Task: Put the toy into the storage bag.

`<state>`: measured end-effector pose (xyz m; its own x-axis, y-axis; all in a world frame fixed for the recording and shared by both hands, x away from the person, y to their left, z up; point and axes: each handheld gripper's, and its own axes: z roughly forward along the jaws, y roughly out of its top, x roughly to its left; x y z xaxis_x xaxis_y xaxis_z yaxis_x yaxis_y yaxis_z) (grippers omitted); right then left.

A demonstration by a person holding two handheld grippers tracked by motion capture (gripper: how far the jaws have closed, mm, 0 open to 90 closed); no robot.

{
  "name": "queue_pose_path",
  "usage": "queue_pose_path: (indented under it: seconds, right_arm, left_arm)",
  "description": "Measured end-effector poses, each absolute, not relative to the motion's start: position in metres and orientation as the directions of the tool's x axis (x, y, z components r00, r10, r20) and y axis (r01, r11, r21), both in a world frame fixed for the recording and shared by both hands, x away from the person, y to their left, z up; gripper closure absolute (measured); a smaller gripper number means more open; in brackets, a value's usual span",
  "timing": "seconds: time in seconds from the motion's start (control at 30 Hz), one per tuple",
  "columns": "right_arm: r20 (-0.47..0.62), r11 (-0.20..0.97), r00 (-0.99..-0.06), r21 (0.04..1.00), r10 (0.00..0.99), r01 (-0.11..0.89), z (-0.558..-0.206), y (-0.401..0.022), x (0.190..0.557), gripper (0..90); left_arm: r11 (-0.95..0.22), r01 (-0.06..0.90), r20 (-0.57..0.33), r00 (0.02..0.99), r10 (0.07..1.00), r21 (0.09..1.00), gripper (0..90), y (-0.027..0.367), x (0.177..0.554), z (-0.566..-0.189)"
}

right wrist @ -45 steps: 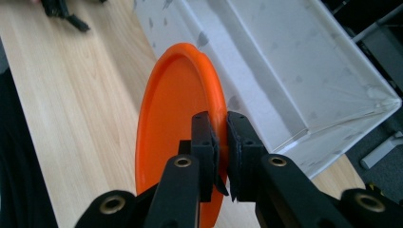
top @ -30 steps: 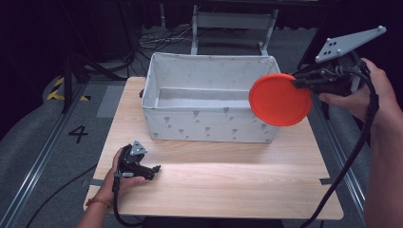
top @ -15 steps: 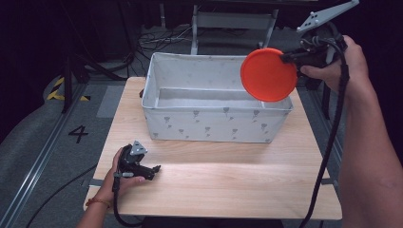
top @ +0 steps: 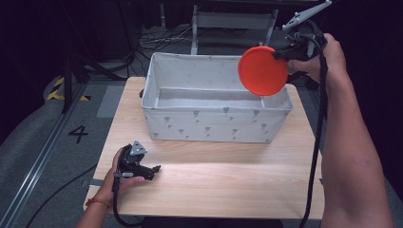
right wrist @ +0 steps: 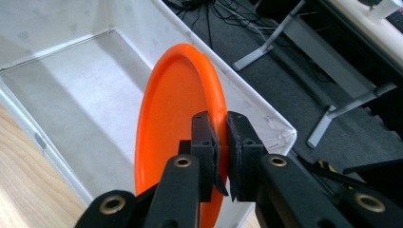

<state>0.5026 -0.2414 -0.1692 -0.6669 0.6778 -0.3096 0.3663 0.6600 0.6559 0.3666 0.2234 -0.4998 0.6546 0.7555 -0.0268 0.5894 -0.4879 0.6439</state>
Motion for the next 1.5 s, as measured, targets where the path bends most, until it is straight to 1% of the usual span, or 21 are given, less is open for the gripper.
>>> queue_pose_path:
  seconds: [0.27,0.4,0.67,0.9,1.2,1.37,1.4,1.5]
  right_arm:
    - [-0.285,0.663,-0.686,0.646,0.669,0.378,-0.191,-0.231,0.517,82.5]
    - [-0.286,0.667,-0.69,0.643,0.665,0.377,-0.195,-0.229,0.52,82.5]
    - [-0.281,0.684,-0.704,0.619,0.652,0.387,-0.217,-0.219,0.533,82.4]
    - [-0.287,0.731,-0.739,0.565,0.609,0.383,-0.24,-0.204,0.537,82.4]
    - [-0.274,0.779,-0.788,0.505,0.552,0.37,-0.257,-0.193,0.539,82.4]
    - [-0.255,0.81,-0.827,0.473,0.502,0.346,-0.266,-0.191,0.538,82.4]
    - [-0.252,0.827,-0.843,0.456,0.474,0.329,-0.269,-0.19,0.536,82.4]
    - [-0.244,0.838,-0.857,0.444,0.454,0.318,-0.271,-0.188,0.535,82.5]
  left_arm:
    - [-0.487,0.589,-0.027,0.654,0.756,0.644,0.5,0.223,0.367,-0.5]
    - [-0.491,0.587,-0.026,0.657,0.753,0.643,0.5,0.224,0.367,-0.5]
    - [-0.495,0.585,-0.025,0.662,0.75,0.642,0.6,0.224,0.367,-0.5]
    - [-0.491,0.588,-0.03,0.66,0.751,0.643,0.6,0.224,0.367,-0.5]
    - [-0.492,0.587,-0.028,0.66,0.75,0.643,0.6,0.224,0.366,-0.5]
    - [-0.492,0.587,-0.028,0.66,0.751,0.643,0.6,0.224,0.366,-0.5]
    - [-0.492,0.587,-0.028,0.66,0.751,0.643,0.7,0.224,0.366,-0.5]
    - [-0.492,0.587,-0.028,0.66,0.751,0.643,0.7,0.224,0.366,-0.5]
